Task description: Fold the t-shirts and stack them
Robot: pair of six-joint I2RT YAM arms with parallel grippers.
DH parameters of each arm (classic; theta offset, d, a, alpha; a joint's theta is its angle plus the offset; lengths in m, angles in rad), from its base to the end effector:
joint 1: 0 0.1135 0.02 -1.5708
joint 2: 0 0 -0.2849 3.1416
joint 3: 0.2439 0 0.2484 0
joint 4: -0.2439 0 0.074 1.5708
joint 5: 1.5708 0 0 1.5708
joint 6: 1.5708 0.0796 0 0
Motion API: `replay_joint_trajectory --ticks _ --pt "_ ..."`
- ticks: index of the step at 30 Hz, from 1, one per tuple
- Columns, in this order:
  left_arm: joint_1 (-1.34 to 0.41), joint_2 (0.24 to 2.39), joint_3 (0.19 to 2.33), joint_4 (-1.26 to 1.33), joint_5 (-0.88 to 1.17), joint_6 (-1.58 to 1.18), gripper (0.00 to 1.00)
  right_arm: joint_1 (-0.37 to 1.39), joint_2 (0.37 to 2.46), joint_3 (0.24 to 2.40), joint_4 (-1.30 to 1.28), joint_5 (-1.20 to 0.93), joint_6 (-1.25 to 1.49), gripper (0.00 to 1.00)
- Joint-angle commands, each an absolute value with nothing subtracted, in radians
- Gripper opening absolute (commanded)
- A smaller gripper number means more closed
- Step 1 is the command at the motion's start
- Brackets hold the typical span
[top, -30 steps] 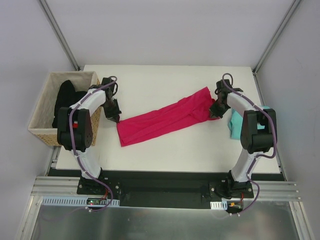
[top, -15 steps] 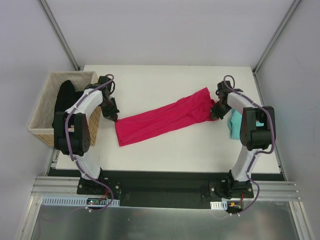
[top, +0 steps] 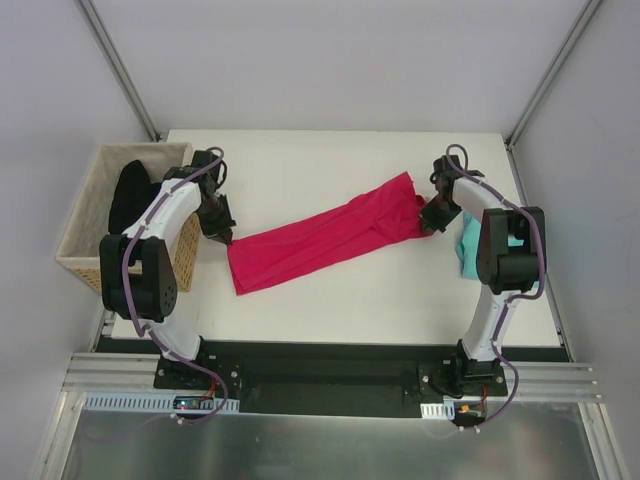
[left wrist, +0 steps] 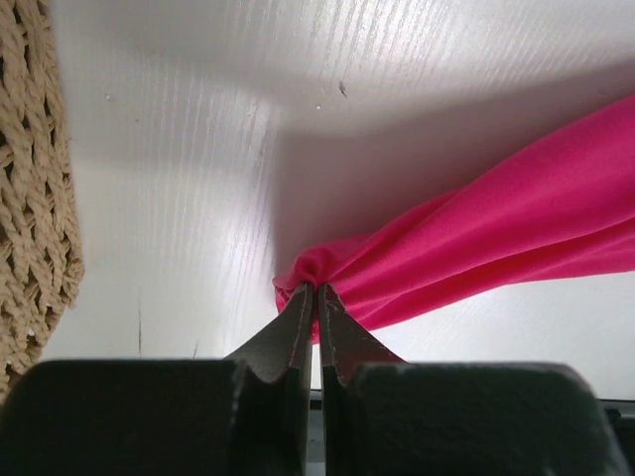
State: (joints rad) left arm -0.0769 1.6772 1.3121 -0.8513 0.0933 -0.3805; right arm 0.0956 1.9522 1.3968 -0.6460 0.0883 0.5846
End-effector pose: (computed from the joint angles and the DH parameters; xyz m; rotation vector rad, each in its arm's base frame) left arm 0.3484 -0.0343 0.2230 -0.4013 2.7788 -0.2416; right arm 0.4166 0.0329 0.1588 0.6912 2.6761 0.0571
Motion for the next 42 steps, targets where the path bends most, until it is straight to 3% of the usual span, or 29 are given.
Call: replay_joint_trajectory --ticks 1,35,36,38,39,40,42 --pt "-0.071 1.611 1.335 -0.923 0.054 -0.365 0.0 0.087 1.97 1.465 -0.692 0.091 0.563 0.01" --pt "-0.074 1.566 1.325 -0.973 0.074 -0.357 0.02 0.114 2.114 1.7 -0.796 -0.012 0.4 0.01" --pt "-0.074 1.566 1.325 -0.974 0.075 -0.357 0.04 0.114 2.114 1.701 -0.799 -0.012 0.399 0.01" --pt "-0.074 1.568 1.327 -0.976 0.074 -0.36 0.21 0.114 2.114 1.698 -0.799 -0.014 0.4 0.01" --pt "-0.074 1.566 1.327 -0.977 0.072 -0.362 0.3 0.114 2.114 1.697 -0.798 -0.014 0.4 0.01" --pt "-0.074 1.566 1.328 -0.977 0.069 -0.362 0.49 0.112 2.114 1.697 -0.799 -0.012 0.4 0.01" --pt "-0.074 1.565 1.33 -0.983 0.064 -0.364 0.64 0.114 2.114 1.692 -0.799 -0.015 0.399 0.01"
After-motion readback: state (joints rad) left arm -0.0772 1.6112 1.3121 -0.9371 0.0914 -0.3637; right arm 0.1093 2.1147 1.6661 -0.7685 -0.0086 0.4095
